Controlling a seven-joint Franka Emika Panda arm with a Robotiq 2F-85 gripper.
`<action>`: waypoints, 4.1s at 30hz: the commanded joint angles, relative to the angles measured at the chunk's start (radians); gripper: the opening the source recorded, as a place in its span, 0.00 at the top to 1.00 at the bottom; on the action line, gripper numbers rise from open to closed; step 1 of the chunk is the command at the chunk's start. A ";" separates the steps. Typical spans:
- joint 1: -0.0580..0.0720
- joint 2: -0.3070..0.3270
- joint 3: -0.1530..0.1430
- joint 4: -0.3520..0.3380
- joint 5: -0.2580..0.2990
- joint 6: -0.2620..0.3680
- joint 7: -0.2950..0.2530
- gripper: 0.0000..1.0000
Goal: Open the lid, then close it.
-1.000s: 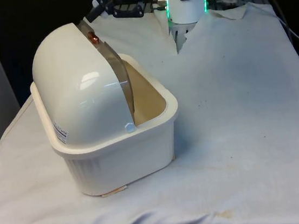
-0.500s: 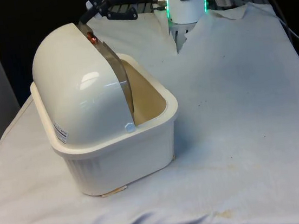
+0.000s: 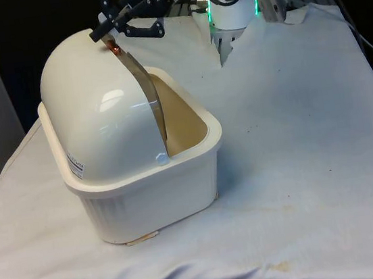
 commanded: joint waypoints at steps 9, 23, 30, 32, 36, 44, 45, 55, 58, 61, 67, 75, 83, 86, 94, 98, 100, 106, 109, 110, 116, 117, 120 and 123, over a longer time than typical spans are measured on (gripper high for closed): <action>-0.005 0.003 0.008 -0.002 0.027 0.018 -0.001 1.00; -0.012 0.005 0.009 -0.009 0.090 0.061 -0.015 1.00; -0.015 -0.002 0.009 -0.010 0.126 0.076 -0.041 1.00; -0.016 -0.005 0.010 -0.010 0.137 0.079 -0.050 1.00; -0.018 -0.010 0.010 -0.009 0.163 0.086 -0.073 1.00; -0.020 -0.020 0.008 -0.006 0.213 0.099 -0.125 1.00; -0.020 -0.021 0.008 -0.006 0.220 0.101 -0.131 1.00; -0.012 -0.025 0.000 0.000 0.265 0.097 -0.175 1.00; -0.022 -0.031 0.008 -0.006 0.306 0.116 -0.214 1.00; -0.023 -0.031 0.008 -0.006 0.338 0.123 -0.243 1.00; -0.023 -0.027 0.009 -0.006 0.377 0.132 -0.280 1.00; -0.023 -0.021 0.016 -0.010 0.427 0.144 -0.317 1.00; -0.023 -0.020 0.025 -0.016 0.471 0.147 -0.352 1.00; -0.012 -0.030 0.018 -0.011 0.463 0.117 -0.347 1.00; -0.021 -0.022 0.033 -0.019 0.556 0.140 -0.428 1.00; -0.020 -0.023 0.036 -0.020 0.590 0.137 -0.457 1.00; -0.020 -0.023 0.038 -0.020 0.608 0.135 -0.473 1.00; -0.010 -0.026 0.034 -0.020 0.649 0.117 -0.508 1.00; -0.014 -0.028 0.044 -0.022 0.693 0.118 -0.551 1.00; -0.014 -0.028 0.044 -0.022 0.693 0.118 -0.551 1.00; -0.009 -0.044 0.051 -0.030 0.711 0.100 -0.576 1.00; -0.008 -0.048 0.053 -0.031 0.713 0.095 -0.580 1.00; -0.005 -0.064 0.061 -0.035 0.716 0.073 -0.588 1.00; -0.003 -0.062 0.061 -0.029 0.704 0.067 -0.578 1.00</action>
